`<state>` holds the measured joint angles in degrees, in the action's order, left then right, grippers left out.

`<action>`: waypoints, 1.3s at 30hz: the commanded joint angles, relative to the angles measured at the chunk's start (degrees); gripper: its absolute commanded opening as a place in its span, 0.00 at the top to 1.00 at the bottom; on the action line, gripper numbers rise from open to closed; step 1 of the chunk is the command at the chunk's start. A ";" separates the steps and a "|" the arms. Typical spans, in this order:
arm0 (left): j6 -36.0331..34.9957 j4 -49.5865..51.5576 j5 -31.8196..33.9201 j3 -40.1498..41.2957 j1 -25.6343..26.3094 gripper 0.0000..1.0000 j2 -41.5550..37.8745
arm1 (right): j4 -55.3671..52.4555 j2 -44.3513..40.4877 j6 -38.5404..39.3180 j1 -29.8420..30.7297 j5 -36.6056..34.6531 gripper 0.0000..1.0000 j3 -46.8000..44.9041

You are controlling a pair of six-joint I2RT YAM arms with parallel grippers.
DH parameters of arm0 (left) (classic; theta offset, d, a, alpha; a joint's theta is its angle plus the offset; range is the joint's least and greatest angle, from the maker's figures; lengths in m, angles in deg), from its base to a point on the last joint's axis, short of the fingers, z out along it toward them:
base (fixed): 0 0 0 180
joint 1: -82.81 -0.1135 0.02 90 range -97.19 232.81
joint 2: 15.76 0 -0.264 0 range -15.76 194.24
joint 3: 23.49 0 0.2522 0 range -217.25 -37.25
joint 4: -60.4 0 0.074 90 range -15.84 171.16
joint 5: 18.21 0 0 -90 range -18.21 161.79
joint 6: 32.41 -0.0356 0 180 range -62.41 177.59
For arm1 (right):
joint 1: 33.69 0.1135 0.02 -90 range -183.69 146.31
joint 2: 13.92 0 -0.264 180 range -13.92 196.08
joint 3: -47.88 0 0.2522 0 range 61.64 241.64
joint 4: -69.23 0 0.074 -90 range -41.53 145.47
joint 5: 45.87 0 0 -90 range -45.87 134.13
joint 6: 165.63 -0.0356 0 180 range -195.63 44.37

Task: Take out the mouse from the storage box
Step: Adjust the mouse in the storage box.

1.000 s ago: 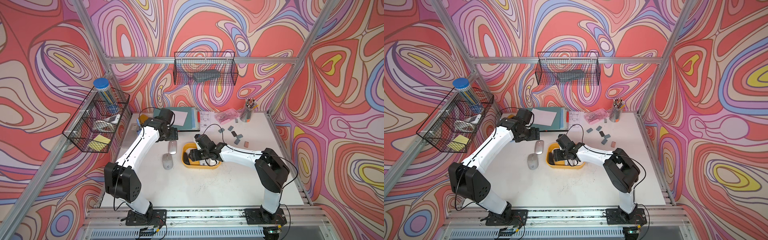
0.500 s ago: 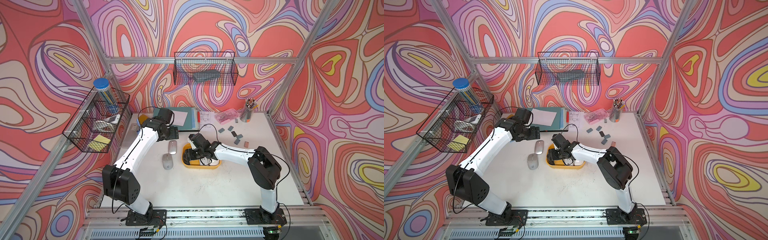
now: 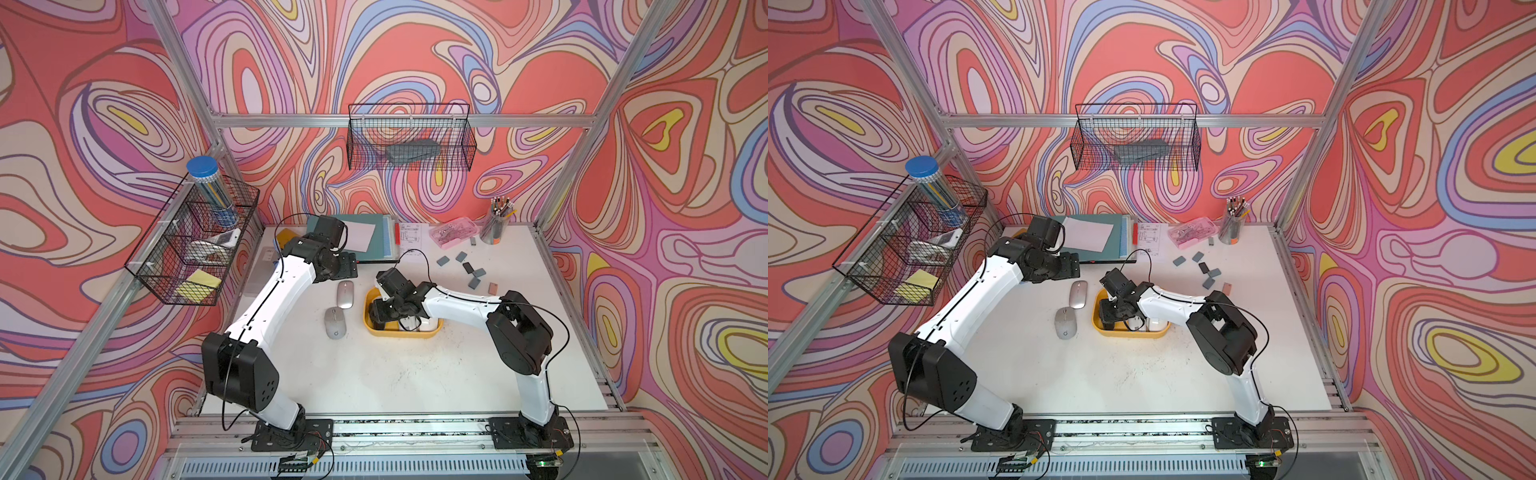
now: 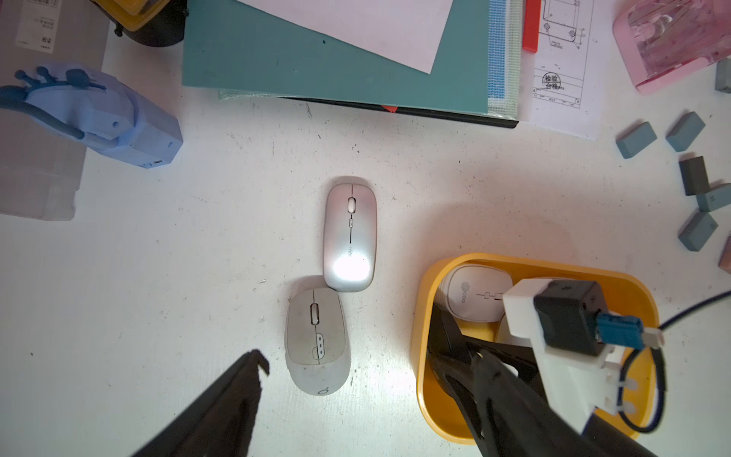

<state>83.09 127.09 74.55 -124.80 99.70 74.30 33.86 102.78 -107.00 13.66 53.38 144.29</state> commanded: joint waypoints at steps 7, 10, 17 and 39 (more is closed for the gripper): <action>-0.29 -0.79 -0.83 0.89 -0.03 0.13 -1.90 | -0.07 -8.37 1.31 0.24 -7.04 0.87 -3.47; -0.35 -0.90 -0.91 0.98 -0.01 0.13 -2.15 | -1.69 -10.78 2.09 -0.30 -9.06 0.87 -3.85; -0.49 -1.12 -1.06 1.24 -0.01 0.13 -2.76 | -4.52 -13.75 3.26 -2.48 -11.69 0.86 -5.64; 2.54 -4.15 -13.83 3.49 0.67 0.15 1.07 | 13.62 -15.47 -3.79 -8.15 -1.94 0.81 -17.98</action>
<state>84.47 124.40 65.83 -121.85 99.81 73.60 45.34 87.83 -109.78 5.99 52.33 126.17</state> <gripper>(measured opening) 0.852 0.297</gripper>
